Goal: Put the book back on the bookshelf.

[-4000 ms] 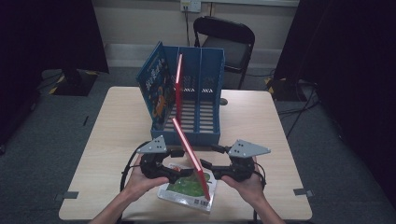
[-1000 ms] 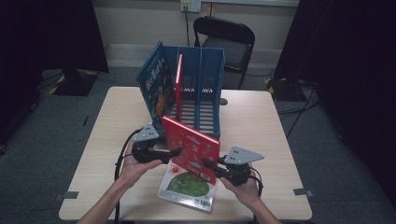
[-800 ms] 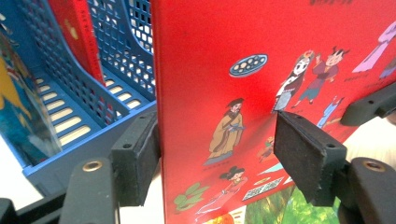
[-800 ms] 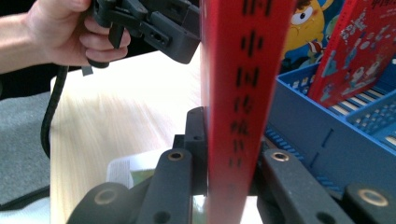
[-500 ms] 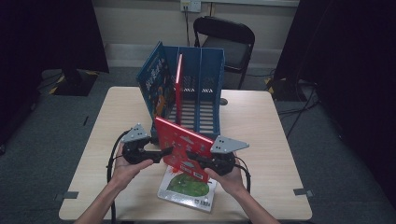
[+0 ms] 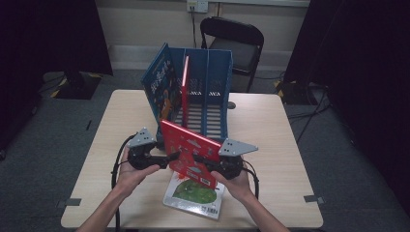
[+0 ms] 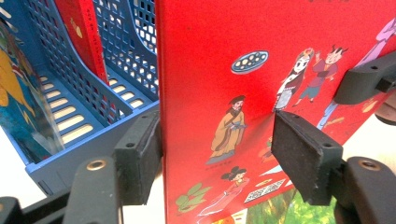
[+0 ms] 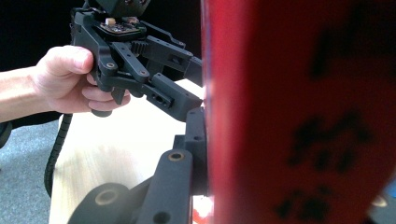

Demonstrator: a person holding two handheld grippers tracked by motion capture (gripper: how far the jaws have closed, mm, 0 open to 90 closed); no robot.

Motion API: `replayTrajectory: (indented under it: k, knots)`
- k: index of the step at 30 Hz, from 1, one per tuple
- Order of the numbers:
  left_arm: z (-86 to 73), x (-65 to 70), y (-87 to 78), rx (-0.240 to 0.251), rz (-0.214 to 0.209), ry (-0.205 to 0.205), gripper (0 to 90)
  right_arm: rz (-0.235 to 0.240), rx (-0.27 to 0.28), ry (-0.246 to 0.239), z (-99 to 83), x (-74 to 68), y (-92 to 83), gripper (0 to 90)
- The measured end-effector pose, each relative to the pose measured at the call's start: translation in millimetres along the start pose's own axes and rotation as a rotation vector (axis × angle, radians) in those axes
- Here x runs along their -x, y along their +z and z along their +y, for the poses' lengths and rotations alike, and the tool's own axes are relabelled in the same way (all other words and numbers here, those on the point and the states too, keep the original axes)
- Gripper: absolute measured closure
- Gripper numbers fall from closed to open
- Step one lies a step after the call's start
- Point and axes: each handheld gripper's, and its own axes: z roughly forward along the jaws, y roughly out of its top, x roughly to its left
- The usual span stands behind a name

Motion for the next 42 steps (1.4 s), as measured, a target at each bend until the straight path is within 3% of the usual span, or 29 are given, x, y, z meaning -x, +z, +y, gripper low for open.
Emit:
replayTrajectory:
  k: [5,12,22,32,42]
  knots:
    - [-1.5,-2.6,-5.1,-0.033,0.016,-0.033,26.8,-0.013,-0.012,0.001,3.0,-1.5,1.2,79.9]
    - [-22.8,-4.5,-13.7,-0.084,0.062,-0.055,21.6,-0.029,-0.016,0.039,5.1,0.4,-0.1,80.0]
    - [-44.7,-12.5,-16.1,-0.124,0.086,-0.100,16.7,-0.037,-0.012,0.050,11.8,-1.0,-4.7,80.1]
    - [-51.9,-13.2,-10.9,-0.154,0.080,-0.093,16.3,-0.078,0.005,0.063,20.4,3.9,-17.7,80.2]
    - [-57.1,-14.9,-7.1,-0.176,0.102,-0.083,16.4,-0.122,0.032,0.065,33.7,7.3,-31.6,80.2]
